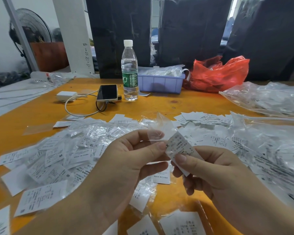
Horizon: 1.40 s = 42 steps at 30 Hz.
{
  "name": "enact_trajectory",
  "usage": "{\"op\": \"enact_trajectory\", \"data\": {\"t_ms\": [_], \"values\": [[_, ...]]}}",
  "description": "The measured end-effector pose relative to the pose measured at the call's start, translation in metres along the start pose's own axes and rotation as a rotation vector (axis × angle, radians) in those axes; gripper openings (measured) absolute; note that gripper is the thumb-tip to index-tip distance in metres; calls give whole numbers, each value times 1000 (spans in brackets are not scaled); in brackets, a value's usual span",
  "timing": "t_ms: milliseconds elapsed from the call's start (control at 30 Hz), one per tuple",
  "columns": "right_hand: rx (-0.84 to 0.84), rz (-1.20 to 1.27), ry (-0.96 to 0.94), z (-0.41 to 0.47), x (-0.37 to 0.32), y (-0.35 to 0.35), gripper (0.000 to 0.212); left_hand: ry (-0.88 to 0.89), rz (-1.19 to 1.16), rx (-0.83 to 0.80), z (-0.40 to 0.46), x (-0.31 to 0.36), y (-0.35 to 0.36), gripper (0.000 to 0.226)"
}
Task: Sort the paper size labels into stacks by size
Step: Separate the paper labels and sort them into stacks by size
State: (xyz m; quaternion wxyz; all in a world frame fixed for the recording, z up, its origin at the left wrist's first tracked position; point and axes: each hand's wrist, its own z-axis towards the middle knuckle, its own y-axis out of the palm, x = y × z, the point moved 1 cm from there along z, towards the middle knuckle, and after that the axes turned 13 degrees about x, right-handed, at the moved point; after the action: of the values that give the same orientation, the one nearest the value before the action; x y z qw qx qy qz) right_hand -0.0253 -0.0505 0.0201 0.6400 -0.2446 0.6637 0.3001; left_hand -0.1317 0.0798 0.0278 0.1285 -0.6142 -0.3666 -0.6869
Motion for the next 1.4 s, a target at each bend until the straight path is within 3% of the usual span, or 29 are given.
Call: {"op": "enact_trajectory", "data": {"t_ms": [300,667,1033,1267,1400], "values": [[-13,-8,10,1,0,-1,26,128,167,24,0,2,-3,35],[-101,2,84,-1,2,-1,21,219,202,-12,-4,3,-1,33],[35,-122,-131,-2,2,-2,25,189,225,-92,-2,0,-1,33],[-72,-128,-88,-1,5,-2,24,234,331,-145,-1,2,-5,16],[-35,-156,-160,-2,6,-3,38,196,391,-161,2,0,-4,11]]}}
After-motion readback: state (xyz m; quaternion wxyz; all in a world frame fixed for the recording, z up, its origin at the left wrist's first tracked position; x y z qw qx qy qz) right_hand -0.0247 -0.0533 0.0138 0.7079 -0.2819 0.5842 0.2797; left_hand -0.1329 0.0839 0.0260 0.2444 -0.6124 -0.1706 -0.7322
